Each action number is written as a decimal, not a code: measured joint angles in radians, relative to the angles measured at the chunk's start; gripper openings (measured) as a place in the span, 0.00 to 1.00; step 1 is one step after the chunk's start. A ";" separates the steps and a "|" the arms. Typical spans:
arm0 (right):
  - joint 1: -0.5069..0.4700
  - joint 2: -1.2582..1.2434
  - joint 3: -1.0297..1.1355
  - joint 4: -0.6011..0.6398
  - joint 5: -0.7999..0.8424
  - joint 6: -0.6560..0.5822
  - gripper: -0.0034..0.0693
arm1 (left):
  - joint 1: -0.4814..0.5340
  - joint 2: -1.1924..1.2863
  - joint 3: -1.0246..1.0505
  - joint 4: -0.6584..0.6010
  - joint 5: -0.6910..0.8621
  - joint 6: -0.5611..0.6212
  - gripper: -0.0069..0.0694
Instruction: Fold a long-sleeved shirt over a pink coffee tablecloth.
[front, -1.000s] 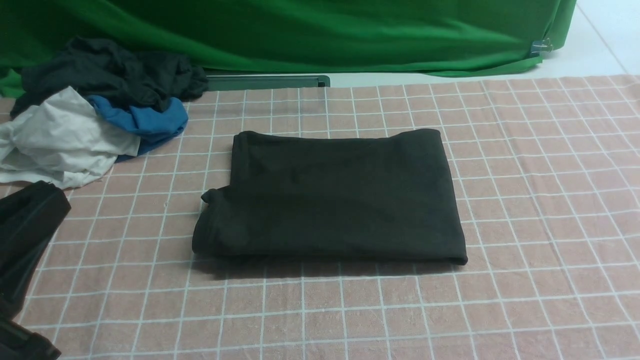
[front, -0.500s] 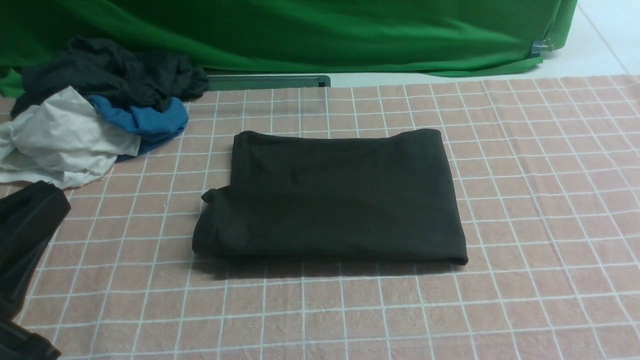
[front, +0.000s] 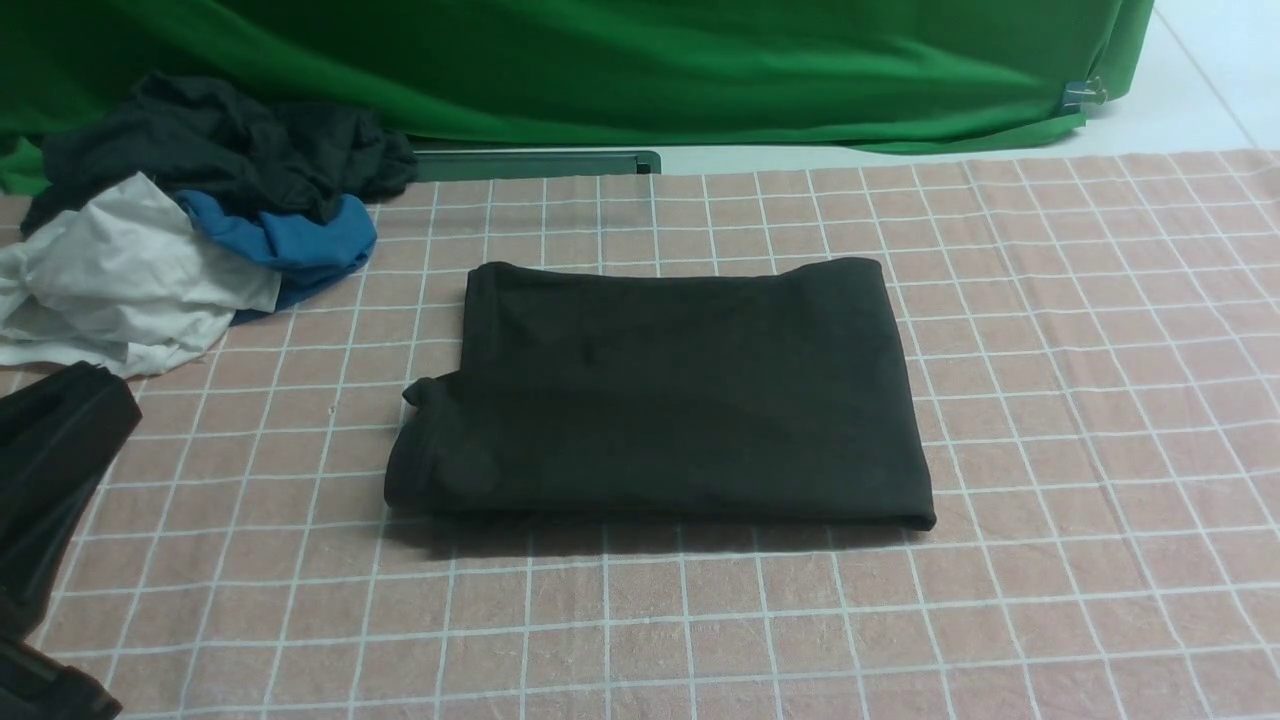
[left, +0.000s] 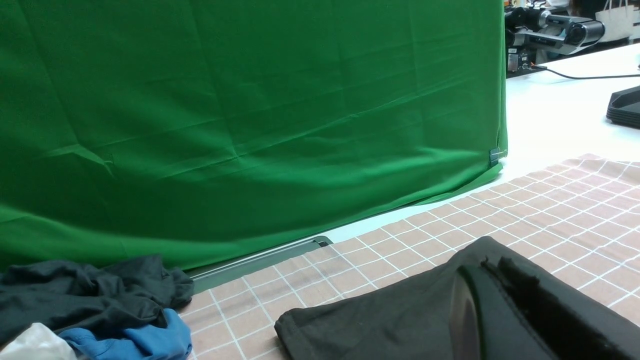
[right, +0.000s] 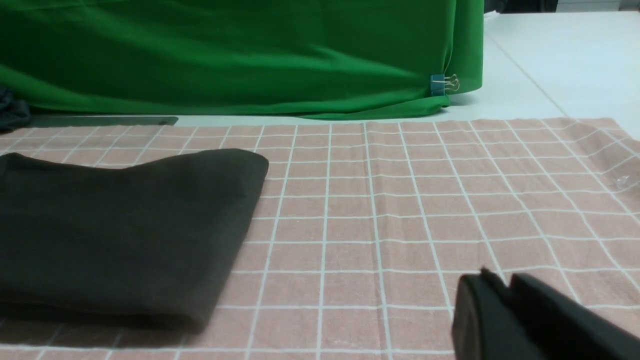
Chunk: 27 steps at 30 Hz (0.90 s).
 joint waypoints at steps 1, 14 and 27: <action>0.000 0.000 0.000 0.000 0.000 0.002 0.13 | 0.000 0.000 0.000 0.000 0.000 0.000 0.12; 0.000 0.000 0.000 0.000 0.000 0.003 0.16 | 0.000 0.000 0.000 0.000 0.000 0.000 0.12; 0.000 0.000 0.000 0.000 0.001 0.005 0.20 | 0.080 -0.023 0.030 0.050 -0.021 -0.024 0.12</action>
